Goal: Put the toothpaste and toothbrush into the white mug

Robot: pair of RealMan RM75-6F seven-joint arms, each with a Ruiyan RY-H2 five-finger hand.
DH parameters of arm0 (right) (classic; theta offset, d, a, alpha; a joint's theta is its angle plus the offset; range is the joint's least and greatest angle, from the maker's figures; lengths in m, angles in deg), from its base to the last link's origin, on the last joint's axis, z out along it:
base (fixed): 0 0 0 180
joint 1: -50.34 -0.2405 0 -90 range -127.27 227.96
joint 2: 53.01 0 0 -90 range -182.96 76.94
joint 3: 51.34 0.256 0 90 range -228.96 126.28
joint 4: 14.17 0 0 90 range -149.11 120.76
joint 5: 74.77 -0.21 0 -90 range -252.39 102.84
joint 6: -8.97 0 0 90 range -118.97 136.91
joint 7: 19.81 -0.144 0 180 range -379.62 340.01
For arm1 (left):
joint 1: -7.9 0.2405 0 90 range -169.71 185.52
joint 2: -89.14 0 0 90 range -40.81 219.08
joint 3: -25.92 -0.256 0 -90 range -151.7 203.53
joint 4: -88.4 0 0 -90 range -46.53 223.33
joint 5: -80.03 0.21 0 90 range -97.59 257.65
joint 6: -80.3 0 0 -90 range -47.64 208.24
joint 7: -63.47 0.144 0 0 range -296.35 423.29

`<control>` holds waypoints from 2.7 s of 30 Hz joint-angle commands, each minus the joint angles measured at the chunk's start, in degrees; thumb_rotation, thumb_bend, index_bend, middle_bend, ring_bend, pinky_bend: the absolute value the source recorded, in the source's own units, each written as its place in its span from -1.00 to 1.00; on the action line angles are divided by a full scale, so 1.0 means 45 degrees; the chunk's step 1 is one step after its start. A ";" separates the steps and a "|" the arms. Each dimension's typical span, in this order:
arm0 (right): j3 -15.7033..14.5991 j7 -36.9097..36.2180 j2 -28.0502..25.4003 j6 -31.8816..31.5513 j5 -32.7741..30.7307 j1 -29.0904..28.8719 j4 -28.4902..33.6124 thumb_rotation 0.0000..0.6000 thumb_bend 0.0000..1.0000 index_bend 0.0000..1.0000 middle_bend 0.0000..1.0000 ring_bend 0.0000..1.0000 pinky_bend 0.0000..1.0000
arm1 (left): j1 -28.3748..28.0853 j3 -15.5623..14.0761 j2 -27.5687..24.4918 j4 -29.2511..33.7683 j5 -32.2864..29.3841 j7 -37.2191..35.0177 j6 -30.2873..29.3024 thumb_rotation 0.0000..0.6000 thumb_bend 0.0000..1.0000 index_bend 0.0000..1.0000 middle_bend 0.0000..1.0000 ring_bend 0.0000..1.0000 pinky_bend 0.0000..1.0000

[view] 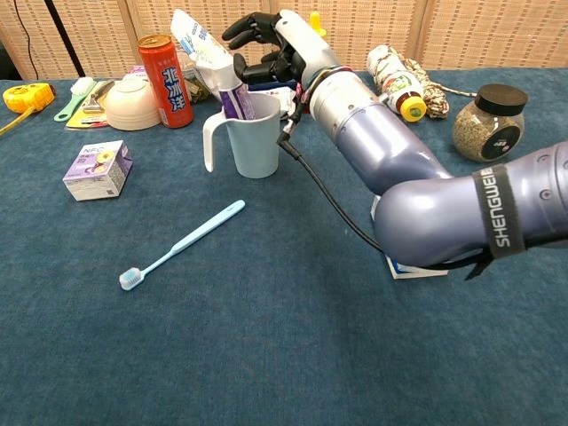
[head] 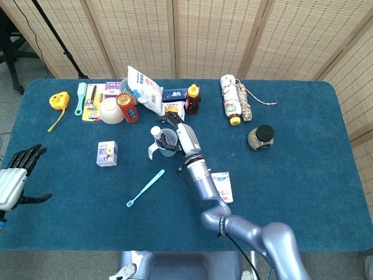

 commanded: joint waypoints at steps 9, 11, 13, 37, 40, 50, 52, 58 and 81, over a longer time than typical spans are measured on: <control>-0.0479 0.0843 -0.2039 -0.1115 0.0706 0.1334 0.2998 1.00 0.15 -0.44 -0.53 -0.83 -0.72 | 0.0023 -0.0095 -0.0028 -0.0045 0.0280 -0.0154 -0.0075 1.00 -0.97 -1.00 -1.00 -1.00 -1.00; -0.0770 0.1113 -0.2983 -0.1342 0.1018 0.1851 0.4090 1.00 0.15 -0.47 -0.55 -0.83 -0.72 | 0.0029 -0.0107 -0.0004 -0.0079 0.0378 -0.0127 -0.0140 1.00 -0.97 -1.00 -1.00 -1.00 -1.00; -0.1135 0.1354 -0.4212 -0.1286 0.1272 0.2430 0.5390 1.00 0.15 -0.53 -0.61 -0.84 -0.72 | 0.0026 -0.0137 0.0074 -0.0155 0.0644 -0.0101 -0.0267 1.00 -0.97 -1.00 -1.00 -1.00 -1.00; -0.4869 0.6627 -1.3533 -0.1987 0.1931 0.7628 1.0981 1.00 -1.00 -1.00 -1.00 -1.00 -1.00 | -0.0652 -0.0347 0.1497 -0.1547 0.3436 0.0870 -0.1105 1.00 -0.97 -1.00 -1.00 -1.00 -1.00; -0.5191 0.7390 -1.3718 -0.3077 0.1708 0.8649 1.1491 1.00 -1.00 -1.00 -1.00 -1.00 -1.00 | -0.0997 -0.0419 0.2058 -0.2532 0.4477 0.0259 -0.1516 1.00 -0.96 -1.00 -1.00 -1.00 -1.00; -0.5866 0.6906 -1.3199 -0.4800 0.1757 1.0733 1.0391 1.00 -1.00 -1.00 -1.00 -1.00 -1.00 | -0.1483 -0.0574 0.2957 -0.4287 0.5855 -0.0534 -0.2718 1.00 -0.91 -1.00 -1.00 -1.00 -1.00; -0.5953 0.6880 -1.3057 -0.4978 0.1739 1.1026 1.0245 1.00 -1.00 -1.00 -1.00 -1.00 -1.00 | -0.1600 -0.0620 0.3106 -0.4646 0.6004 -0.0682 -0.2803 1.00 -0.91 -1.00 -1.00 -1.00 -1.00; -0.5971 0.6485 -1.2738 -0.5285 0.1662 1.1696 1.0149 1.00 -1.00 -1.00 -1.00 -1.00 -1.00 | -0.2123 -0.0664 0.3747 -0.5825 0.6527 -0.0686 -0.3000 1.00 -0.86 -1.00 -1.00 -1.00 -1.00; -0.5539 0.6637 -1.2700 -0.4900 0.1973 1.1911 1.0229 1.00 -1.00 -1.00 -1.00 -1.00 -1.00 | -0.5099 -0.2012 0.6966 -1.2582 0.9860 0.0312 -0.3366 1.00 -0.61 -1.00 -1.00 -1.00 -0.99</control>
